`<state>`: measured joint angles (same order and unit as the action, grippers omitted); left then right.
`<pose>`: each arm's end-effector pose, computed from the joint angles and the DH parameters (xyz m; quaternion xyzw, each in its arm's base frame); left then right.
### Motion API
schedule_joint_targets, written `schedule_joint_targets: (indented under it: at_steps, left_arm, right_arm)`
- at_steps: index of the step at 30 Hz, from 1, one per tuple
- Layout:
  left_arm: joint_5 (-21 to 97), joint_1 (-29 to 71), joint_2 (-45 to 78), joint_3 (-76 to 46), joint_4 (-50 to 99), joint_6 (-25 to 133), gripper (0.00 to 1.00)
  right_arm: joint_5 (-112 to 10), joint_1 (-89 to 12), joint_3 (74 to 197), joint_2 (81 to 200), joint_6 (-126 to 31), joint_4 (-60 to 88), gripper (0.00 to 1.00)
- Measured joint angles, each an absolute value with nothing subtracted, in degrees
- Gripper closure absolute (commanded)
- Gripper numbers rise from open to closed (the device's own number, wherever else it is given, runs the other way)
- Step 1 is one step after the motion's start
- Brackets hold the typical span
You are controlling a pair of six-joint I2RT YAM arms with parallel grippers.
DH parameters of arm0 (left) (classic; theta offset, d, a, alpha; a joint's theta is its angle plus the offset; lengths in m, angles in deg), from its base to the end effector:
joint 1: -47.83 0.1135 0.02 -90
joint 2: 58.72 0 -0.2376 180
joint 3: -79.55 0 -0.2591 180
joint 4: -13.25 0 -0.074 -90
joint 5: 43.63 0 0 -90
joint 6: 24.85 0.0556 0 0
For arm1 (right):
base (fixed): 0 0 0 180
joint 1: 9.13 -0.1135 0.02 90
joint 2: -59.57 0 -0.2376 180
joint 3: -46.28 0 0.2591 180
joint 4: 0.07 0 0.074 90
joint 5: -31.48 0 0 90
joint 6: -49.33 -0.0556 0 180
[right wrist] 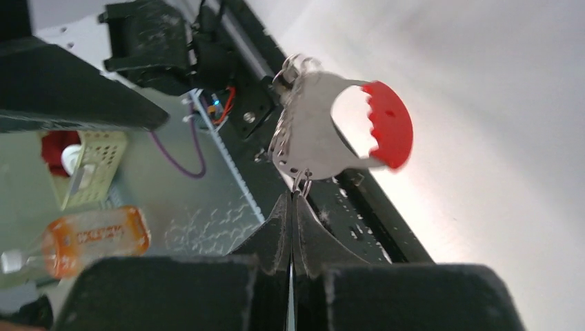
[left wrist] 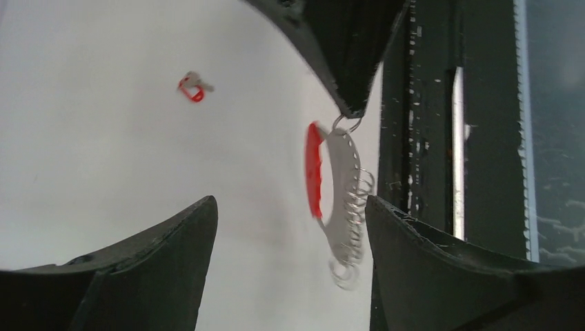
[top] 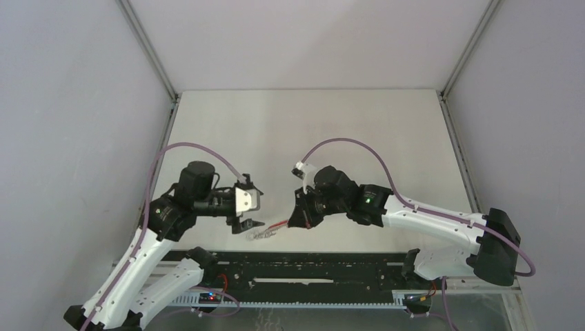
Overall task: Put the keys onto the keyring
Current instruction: Adjust the keyring.
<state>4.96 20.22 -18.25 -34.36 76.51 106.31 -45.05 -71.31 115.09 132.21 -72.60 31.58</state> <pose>0.1287 -0.1088 0.3091 0.6028 0.6047 -0.2664 0.4472 0.1341 0.2819 0.2486 -0.2822 0.8382 0.4040 0.2336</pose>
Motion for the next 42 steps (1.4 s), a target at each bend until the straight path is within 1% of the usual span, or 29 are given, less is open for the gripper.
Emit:
schedule_joint_targets:
  at_steps: [3, 7, 12, 19, 28, 34, 39, 42]
  left_arm:
    - [4.46, 16.42, -19.06, -36.65, 75.65, 107.63, 0.17]
    - [4.09, 13.86, -19.17, -39.17, 74.06, 108.52, 0.17]
    - [3.43, 11.17, -17.92, -41.27, 71.46, 107.49, 0.18]
    - [1.68, 9.79, -15.30, -43.41, 66.19, 102.64, 0.36]
    - [-1.71, 9.25, -13.31, -43.34, 69.10, 104.26, 0.55]
    - [-3.04, 8.33, -11.37, -42.36, 71.81, 105.16, 0.64]
    - [-3.54, 7.72, -10.64, -41.07, 72.46, 105.22, 0.68]
    - [-3.91, 7.39, -10.64, -40.81, 72.55, 105.18, 0.68]
  right_arm:
    - [-39.80, -70.58, 113.86, 132.21, -71.83, 28.93, 1.00]
    - [-34.73, -70.28, 113.53, 132.21, -71.00, 26.24, 1.00]
    - [-32.48, -70.30, 113.53, 132.21, -70.48, 24.25, 1.00]
    - [-32.06, -70.78, 113.53, 132.30, -69.49, 23.16, 1.00]
    - [-30.64, -70.78, 113.53, 132.65, -68.18, 21.83, 1.00]
    - [-29.42, -70.71, 113.53, 133.09, -67.90, 20.73, 1.00]
    - [-28.90, -70.71, 113.53, 133.30, -67.70, 20.73, 1.00]
    - [-28.81, -70.69, 113.53, 133.78, -67.55, 20.49, 1.00]
